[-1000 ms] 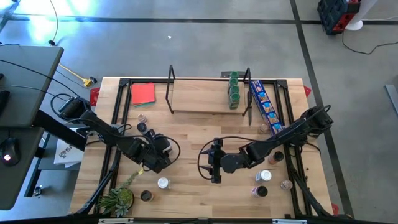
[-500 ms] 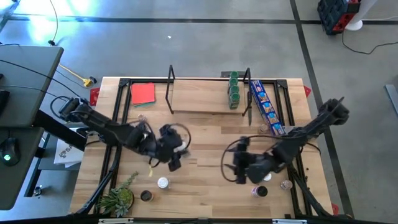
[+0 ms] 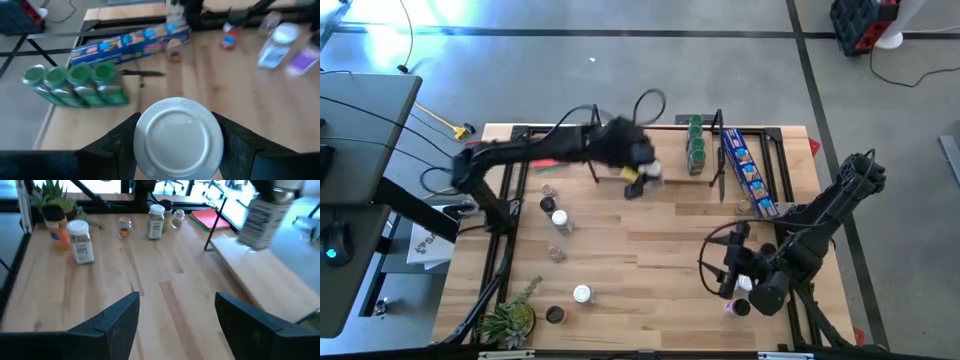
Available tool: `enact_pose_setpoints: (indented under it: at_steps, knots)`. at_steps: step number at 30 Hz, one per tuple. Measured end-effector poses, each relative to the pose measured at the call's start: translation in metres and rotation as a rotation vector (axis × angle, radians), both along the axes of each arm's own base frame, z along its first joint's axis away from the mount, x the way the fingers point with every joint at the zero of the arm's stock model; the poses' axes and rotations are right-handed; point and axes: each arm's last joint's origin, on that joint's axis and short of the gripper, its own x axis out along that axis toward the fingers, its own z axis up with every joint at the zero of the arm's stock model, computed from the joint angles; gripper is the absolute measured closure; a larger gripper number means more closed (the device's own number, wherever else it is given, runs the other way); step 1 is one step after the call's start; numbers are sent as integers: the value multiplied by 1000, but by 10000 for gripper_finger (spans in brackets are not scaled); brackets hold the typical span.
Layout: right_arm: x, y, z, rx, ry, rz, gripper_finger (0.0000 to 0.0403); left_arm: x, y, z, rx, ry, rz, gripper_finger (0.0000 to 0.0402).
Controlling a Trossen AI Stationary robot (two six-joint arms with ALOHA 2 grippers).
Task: Shelf spices
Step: Put the middle left white seasoning bottle on the shelf
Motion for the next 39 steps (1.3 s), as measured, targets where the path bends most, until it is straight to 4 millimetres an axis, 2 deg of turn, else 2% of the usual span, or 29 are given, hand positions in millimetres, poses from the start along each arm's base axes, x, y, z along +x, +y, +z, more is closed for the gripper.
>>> enact_pose_setpoints:
  at_steps: [4, 9, 15, 19, 26, 32, 39]
  knots:
    - [-1, -1, -1, 54, -15, -38, 148, 25, 49, -12, 57, 23, -36, 205]
    - [-2, -3, -2, 97, -26, -74, 148, 51, 103, -43, 119, 81, -65, 205]
    - [-2, -3, -3, 164, -52, -113, 148, 64, 153, -82, 189, 154, -77, 188]
    - [-2, -3, -2, 154, -68, -127, 148, 65, 176, -93, 220, 149, -82, 184]
    - [-3, -6, -1, 86, -123, -173, 148, 62, 200, -103, 214, 72, -115, 190]
    - [-4, -8, -1, 43, -131, -191, 148, 66, 204, -98, 252, -9, -120, 183]
    - [-2, -13, -1, 9, -151, -226, 148, 69, 208, -108, 225, -28, -130, 179]
